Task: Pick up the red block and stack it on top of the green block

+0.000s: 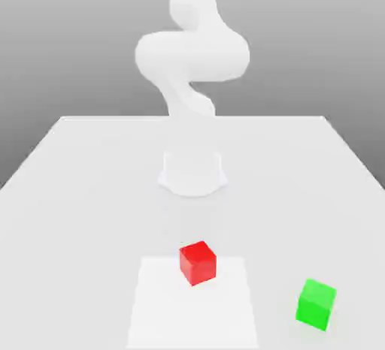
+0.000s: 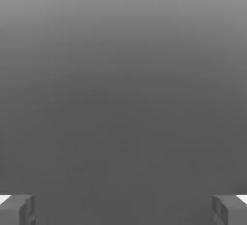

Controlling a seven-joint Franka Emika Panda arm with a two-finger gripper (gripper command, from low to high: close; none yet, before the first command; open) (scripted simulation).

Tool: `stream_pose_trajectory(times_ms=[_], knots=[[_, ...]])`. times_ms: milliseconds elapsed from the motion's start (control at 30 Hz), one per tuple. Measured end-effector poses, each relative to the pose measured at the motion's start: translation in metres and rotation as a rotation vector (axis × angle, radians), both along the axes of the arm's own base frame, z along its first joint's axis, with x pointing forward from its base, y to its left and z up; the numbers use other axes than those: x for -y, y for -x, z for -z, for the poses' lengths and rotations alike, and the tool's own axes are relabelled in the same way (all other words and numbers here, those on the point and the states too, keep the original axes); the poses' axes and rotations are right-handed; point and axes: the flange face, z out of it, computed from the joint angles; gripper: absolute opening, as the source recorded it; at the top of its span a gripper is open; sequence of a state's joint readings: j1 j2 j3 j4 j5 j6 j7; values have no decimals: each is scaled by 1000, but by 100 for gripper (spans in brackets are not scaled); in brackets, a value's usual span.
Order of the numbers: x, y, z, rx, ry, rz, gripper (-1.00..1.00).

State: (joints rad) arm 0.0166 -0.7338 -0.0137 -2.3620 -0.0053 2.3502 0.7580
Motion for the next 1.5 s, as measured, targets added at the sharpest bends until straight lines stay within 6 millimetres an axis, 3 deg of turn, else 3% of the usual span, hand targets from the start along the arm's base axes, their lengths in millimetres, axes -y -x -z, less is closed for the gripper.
stream_pose_trajectory(times_ms=[133,300,433,567,633,700,800,833,1067,1300,1367,1500], knots=[[-1,-37,99,-148,46,-77,0],[-5,-49,224,-332,96,-184,0],[-8,-31,325,-487,132,-282,0],[-10,13,428,-657,163,-396,0],[-11,24,462,-695,170,-426,0],[-11,27,483,-704,171,-432,0],[-10,29,510,-707,171,-432,0],[-10,30,515,-707,171,-431,-100],[-10,30,515,-709,171,-431,-100],[-10,29,461,-708,170,-431,-100],[-29,18,450,-705,194,-489,-100],[-91,-16,436,-691,262,-656,-100]])
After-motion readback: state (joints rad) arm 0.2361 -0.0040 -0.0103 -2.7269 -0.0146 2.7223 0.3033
